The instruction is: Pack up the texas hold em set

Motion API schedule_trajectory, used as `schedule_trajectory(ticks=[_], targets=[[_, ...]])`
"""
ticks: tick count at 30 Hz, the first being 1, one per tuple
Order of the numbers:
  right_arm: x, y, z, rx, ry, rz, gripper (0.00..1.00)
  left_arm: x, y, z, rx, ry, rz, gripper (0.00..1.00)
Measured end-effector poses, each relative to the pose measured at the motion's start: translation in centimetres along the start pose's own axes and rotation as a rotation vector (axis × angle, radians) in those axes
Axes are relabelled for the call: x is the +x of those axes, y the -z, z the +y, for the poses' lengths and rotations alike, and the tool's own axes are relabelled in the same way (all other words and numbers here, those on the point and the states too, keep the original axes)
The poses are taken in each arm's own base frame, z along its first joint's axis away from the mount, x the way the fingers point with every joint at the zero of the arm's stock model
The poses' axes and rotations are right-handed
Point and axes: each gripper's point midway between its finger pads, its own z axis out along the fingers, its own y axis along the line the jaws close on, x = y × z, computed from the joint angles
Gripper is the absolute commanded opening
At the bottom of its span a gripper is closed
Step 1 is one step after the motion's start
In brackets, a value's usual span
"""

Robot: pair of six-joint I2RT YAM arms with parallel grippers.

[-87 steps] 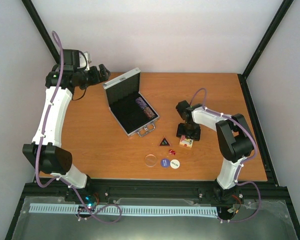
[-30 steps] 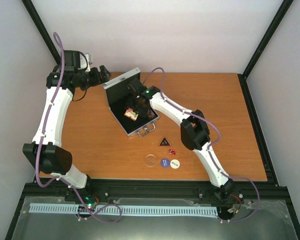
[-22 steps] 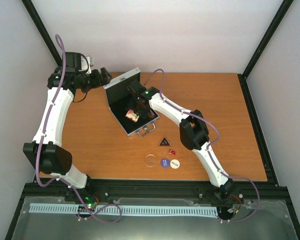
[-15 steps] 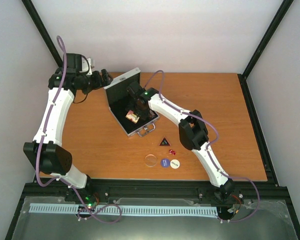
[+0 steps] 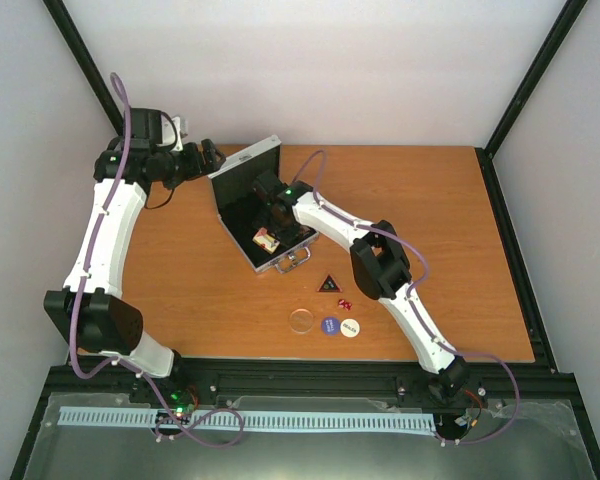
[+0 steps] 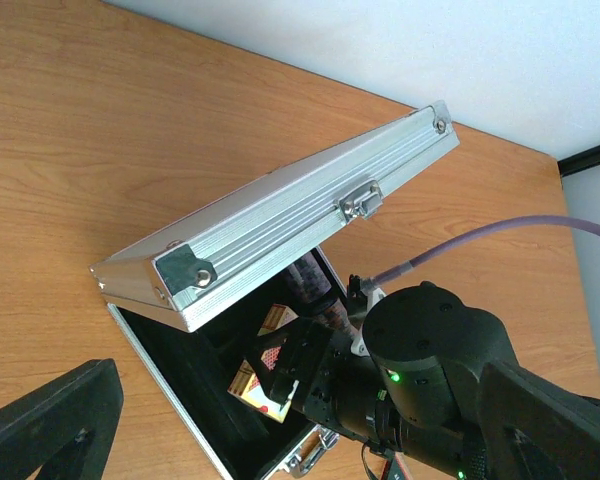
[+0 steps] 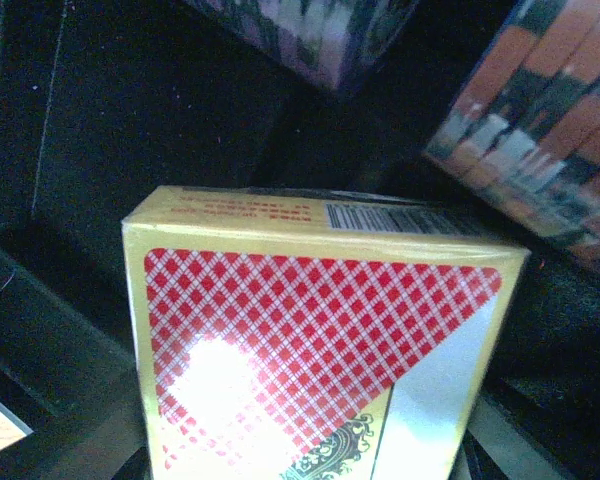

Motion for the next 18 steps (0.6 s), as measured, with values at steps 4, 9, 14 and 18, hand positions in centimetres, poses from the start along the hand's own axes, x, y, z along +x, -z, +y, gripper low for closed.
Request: schedule_trajectory(ticks=[4,9,14,18], targets=[[0.03,-0.01,0.00,0.000,-0.007,0.002,0.31,-0.01,0.01,0.00,0.000,-0.003,0.000,1.00],[0.02,-0.01,0.01,-0.001,-0.006,0.002,0.58,-0.01,0.01,0.01,-0.001,-0.006,-0.001,1.00],[0.06,-0.01,0.03,-0.002,0.004,0.005,0.82,-0.01,0.01,0.01,-0.001,-0.011,-0.001,1.00],[0.19,0.22,0.51,-0.022,0.023,0.013,1.00,0.00,0.01,0.02,-0.001,-0.014,-0.001,1.00]])
